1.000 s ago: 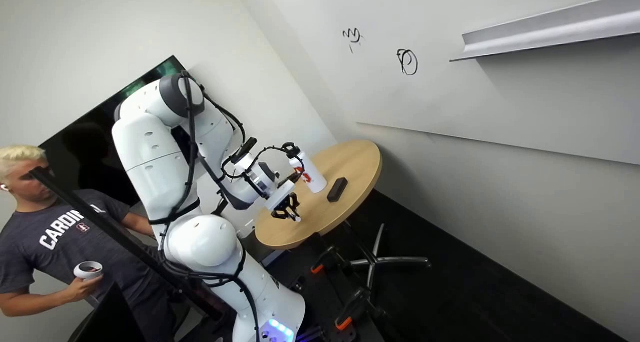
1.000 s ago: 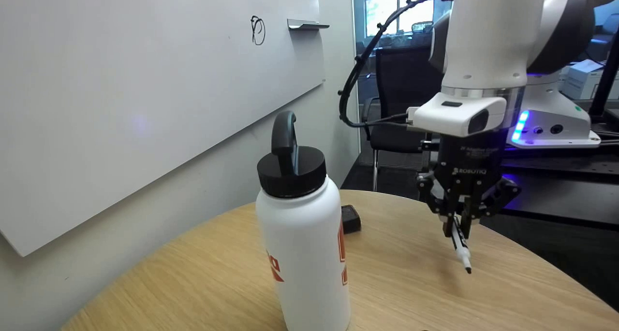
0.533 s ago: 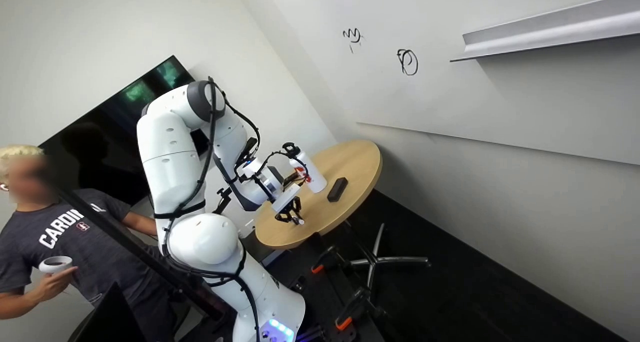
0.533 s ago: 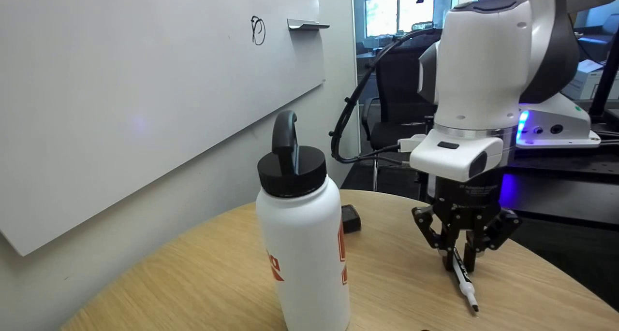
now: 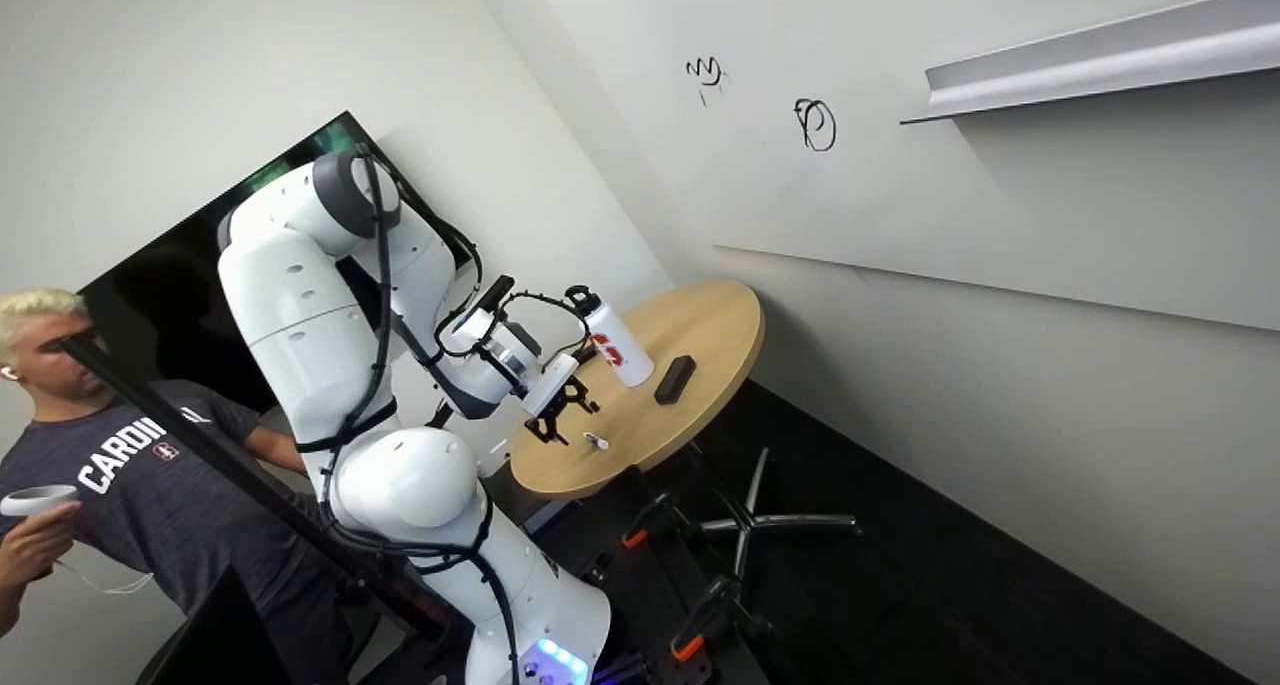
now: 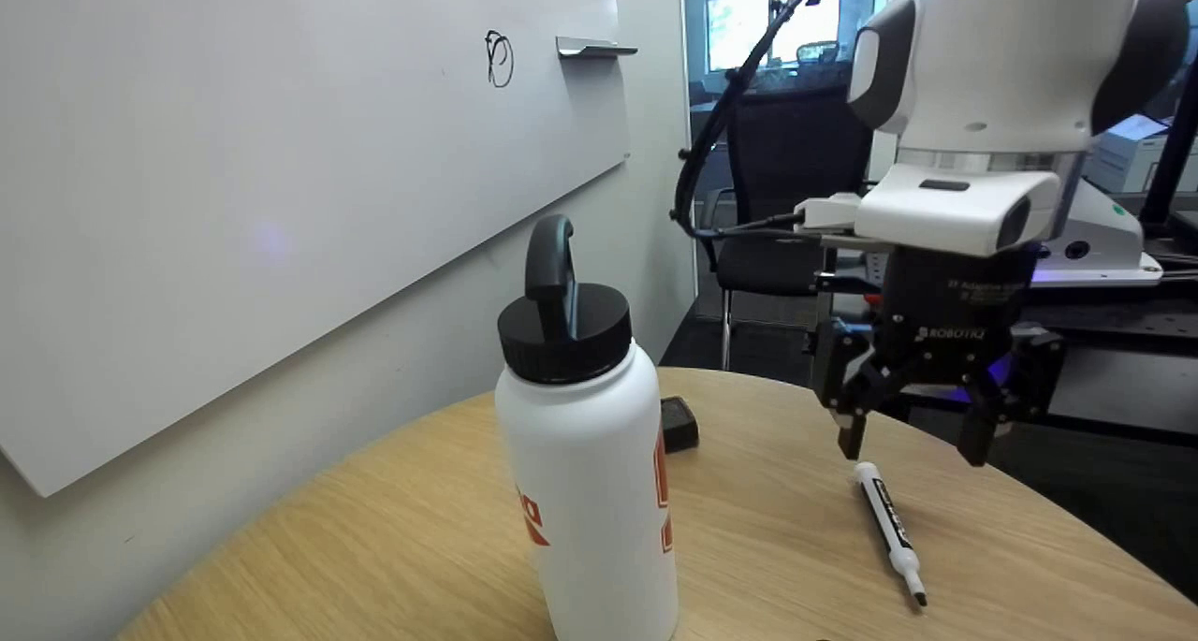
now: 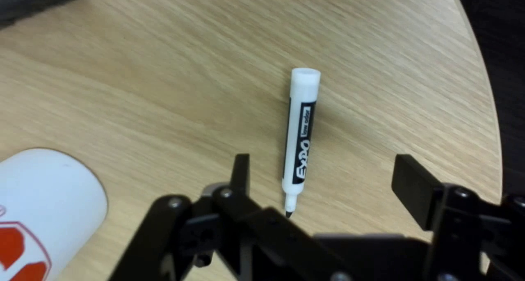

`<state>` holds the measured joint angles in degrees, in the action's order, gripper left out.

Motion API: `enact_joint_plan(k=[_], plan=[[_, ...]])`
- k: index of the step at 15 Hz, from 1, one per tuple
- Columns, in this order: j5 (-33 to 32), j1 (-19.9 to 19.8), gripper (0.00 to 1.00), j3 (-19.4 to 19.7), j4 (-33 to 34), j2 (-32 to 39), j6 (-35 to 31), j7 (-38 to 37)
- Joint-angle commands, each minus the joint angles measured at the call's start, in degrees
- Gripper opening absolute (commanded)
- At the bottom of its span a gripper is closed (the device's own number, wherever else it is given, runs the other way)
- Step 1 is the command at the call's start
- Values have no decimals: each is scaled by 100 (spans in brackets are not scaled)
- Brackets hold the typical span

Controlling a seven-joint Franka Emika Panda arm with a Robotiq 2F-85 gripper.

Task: Use the black marker on the table to write on the whiteboard

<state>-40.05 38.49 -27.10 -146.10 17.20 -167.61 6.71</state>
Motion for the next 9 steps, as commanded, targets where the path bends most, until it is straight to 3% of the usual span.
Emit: enact_joint_plan(k=[1,9], plan=[[495,-4,100,-283,-570,-1246,471,101],[1857,118,100,-445,-914,-2609,774,720]])
